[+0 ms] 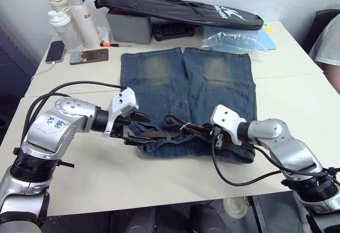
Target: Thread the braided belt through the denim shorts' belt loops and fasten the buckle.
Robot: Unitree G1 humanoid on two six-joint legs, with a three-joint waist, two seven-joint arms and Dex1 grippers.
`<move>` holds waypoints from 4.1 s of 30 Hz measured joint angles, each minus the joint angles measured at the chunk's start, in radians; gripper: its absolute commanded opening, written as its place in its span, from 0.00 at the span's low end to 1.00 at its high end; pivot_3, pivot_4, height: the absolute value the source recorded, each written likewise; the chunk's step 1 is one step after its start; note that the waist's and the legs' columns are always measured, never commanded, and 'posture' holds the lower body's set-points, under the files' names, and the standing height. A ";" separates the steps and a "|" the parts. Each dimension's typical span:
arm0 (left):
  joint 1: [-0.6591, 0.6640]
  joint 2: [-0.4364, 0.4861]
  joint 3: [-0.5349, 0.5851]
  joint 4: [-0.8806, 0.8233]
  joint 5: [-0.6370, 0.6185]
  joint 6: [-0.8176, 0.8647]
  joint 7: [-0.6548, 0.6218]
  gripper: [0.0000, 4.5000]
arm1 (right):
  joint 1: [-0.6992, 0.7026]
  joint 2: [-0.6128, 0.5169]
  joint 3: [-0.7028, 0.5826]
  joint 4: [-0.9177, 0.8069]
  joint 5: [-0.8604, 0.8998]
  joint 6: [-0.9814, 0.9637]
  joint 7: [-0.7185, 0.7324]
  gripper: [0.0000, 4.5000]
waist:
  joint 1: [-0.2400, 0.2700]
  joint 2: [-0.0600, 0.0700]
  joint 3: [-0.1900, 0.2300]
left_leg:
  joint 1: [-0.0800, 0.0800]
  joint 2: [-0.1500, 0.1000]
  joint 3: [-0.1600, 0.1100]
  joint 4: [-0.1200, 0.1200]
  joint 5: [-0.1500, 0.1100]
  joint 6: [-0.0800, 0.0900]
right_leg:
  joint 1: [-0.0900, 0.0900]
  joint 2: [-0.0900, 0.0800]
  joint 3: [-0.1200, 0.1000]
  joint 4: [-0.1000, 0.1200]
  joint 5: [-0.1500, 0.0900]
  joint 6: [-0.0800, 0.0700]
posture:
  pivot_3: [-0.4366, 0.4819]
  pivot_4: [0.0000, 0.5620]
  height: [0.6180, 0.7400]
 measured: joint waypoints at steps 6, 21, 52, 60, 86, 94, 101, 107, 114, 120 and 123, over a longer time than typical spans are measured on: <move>-0.071 -0.053 -0.012 0.129 0.005 0.013 0.021 0.62 | -0.002 -0.009 0.000 -0.017 -0.018 -0.010 0.003 0.00 | 0.000 0.000 0.000 | 0.000 0.000 0.000 0.000 0.000 0.000 | 0.000 0.001 0.000 0.001 0.000 0.000 | 0.48 0.27 1.00; -0.107 -0.131 -0.268 0.221 0.139 -0.116 -0.055 0.02 | 0.007 -0.009 -0.007 -0.083 -0.028 0.054 -0.027 0.00 | 0.000 0.000 0.000 | 0.000 0.000 0.000 0.000 0.000 0.000 | -0.001 0.002 0.000 0.001 0.000 0.000 | 0.48 0.27 1.00; -0.012 -0.127 -0.187 0.274 0.155 -0.167 -0.077 0.02 | 0.027 -0.046 -0.041 -0.156 -0.024 0.091 -0.019 0.00 | 0.000 0.000 0.000 | 0.000 0.000 0.000 0.000 0.000 0.000 | -0.001 0.001 0.000 0.001 0.000 0.000 | 0.48 0.27 1.00; 0.009 -0.118 -0.230 0.278 0.219 -0.282 -0.082 0.02 | 0.101 -0.129 -0.043 -0.158 -0.078 -0.061 -0.015 0.00 | 0.000 0.001 -0.001 | 0.000 0.000 0.001 -0.001 0.000 0.000 | 0.000 0.001 0.000 0.000 0.000 0.000 | 0.48 0.27 1.00; -0.016 -0.024 -0.276 0.380 0.337 -0.531 -0.193 0.02 | 0.696 -0.241 -0.534 0.085 -0.282 -0.959 -0.072 0.00 | -0.019 0.002 -0.006 | 0.018 0.007 0.021 -0.007 -0.004 0.001 | 0.006 0.004 0.012 0.002 -0.002 -0.003 | 0.48 0.27 1.00; -0.002 -0.024 -0.254 0.391 0.336 -0.542 -0.223 0.02 | 0.661 -0.204 -0.503 0.129 -0.251 -0.975 -0.092 0.00 | -0.022 0.003 -0.007 | 0.019 0.009 0.025 -0.006 -0.006 0.002 | 0.005 0.005 0.019 0.002 -0.002 -0.003 | 0.48 0.27 1.00; 0.064 0.006 -0.181 0.361 0.282 -0.503 -0.274 0.00 | 0.670 -0.237 -0.604 0.157 -0.089 -0.911 0.023 0.77 | -0.026 0.002 -0.006 | 0.019 0.012 0.028 -0.005 -0.009 0.001 | 0.004 0.005 0.022 0.002 -0.002 -0.003 | 0.48 0.27 1.00; 0.063 0.006 -0.096 0.355 0.180 -0.377 -0.306 0.00 | 0.596 -0.249 -0.683 0.101 0.161 -0.661 0.116 0.99 | -0.023 -0.001 -0.004 | 0.018 0.013 0.027 -0.002 -0.010 0.002 | 0.004 0.004 0.023 0.001 -0.002 -0.003 | 0.48 0.27 1.00; 0.094 0.044 0.106 0.273 0.013 -0.211 -0.287 0.00 | 0.497 -0.206 -0.736 0.025 0.423 -0.234 0.056 0.99 | -0.023 -0.002 -0.004 | 0.017 0.014 0.026 0.001 -0.013 0.002 | 0.004 0.003 0.022 0.001 -0.002 -0.004 | 0.48 0.27 1.00; 0.239 0.028 0.230 0.176 -0.036 -0.186 -0.168 0.00 | 0.472 -0.112 -0.710 -0.003 0.452 -0.134 -0.055 0.99 | -0.022 -0.002 -0.003 | 0.010 0.011 0.022 -0.001 -0.015 0.004 | 0.009 -0.001 0.013 -0.004 -0.004 -0.006 | 0.48 0.27 1.00; 0.359 -0.054 0.298 0.051 -0.041 -0.162 -0.021 0.00 | 0.474 -0.046 -0.694 -0.006 0.447 -0.109 -0.111 0.99 | -0.036 0.001 -0.005 | 0.006 -0.009 -0.007 -0.009 -0.002 0.008 | 0.028 -0.021 -0.064 -0.006 -0.003 -0.004 | 0.48 0.27 1.00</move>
